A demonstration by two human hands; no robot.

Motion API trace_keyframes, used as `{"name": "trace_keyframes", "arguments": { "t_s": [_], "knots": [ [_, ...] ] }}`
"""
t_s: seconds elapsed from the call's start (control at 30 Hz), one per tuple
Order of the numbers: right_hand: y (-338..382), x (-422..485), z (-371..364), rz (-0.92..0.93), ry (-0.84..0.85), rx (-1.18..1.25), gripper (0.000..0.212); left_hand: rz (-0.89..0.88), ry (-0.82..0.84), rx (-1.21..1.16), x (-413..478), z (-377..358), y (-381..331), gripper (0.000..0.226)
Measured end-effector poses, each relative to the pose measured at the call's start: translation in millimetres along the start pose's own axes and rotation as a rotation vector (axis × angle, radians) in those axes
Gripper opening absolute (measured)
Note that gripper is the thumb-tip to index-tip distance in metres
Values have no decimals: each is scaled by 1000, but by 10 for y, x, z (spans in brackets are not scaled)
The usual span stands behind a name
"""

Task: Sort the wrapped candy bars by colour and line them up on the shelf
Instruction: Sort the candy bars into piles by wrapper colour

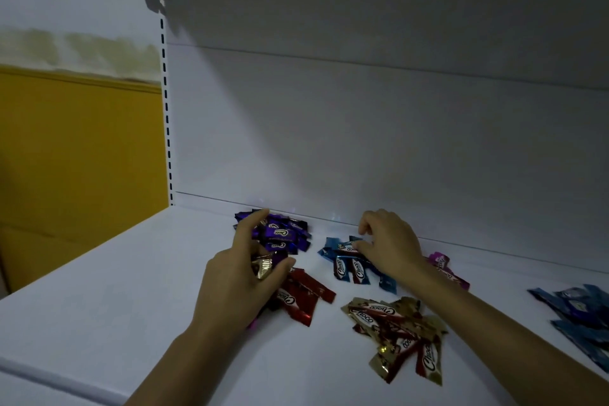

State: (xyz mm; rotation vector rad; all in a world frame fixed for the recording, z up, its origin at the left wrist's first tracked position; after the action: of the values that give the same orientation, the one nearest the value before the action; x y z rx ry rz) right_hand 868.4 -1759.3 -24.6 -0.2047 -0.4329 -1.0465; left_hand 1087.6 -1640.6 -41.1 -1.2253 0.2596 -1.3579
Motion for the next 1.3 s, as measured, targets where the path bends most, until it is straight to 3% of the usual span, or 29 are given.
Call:
{"name": "trace_keyframes", "arguments": {
  "t_s": [0.07,0.17,0.27,0.37,0.57,0.7,0.87,1.07,1.2,1.3],
  "knots": [
    [272,-20,112,52,-58,199,23,2,-10,10,-6,6,-22,83],
    [869,-110,37,52,95,819,46,-13,-7,19,-24,6,-56,88],
    [1380,-173,44,245,192,819,36,-29,42,47,-28,-17,-76,92],
    [1479,-126,92,304,178,804,24,-6,76,41,-11,-31,-46,94],
    [1198,-76,-35,57,209,1084,12,-21,114,-41,-23,-100,-38,92],
    [898,-84,-8,-96,152,1162,7,13,90,-31,7,-71,26,66],
    [538,-157,125,-103,136,1107,12,78,51,-93,23,-7,57,37],
    [335,-481,8,72,448,777,19,158,31,-188,43,4,120,22],
    [252,-464,-22,111,367,539,15,177,40,-294,53,2,99,15],
    [342,-352,111,127,219,567,8,247,1,-412,81,76,155,11]
  ]
}}
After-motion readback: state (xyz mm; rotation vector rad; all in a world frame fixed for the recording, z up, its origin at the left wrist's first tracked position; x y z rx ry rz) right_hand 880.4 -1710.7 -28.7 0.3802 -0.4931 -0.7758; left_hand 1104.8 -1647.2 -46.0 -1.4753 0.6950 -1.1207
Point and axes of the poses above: each hand's wrist, its own x-axis towards the middle knuckle, its own z-axis out of the back of the hand, y = z × x, the point moved 10 cm from there along x, towards the middle knuckle, and after that the axes turned 10 degrees about z, right-handed, at the moved point
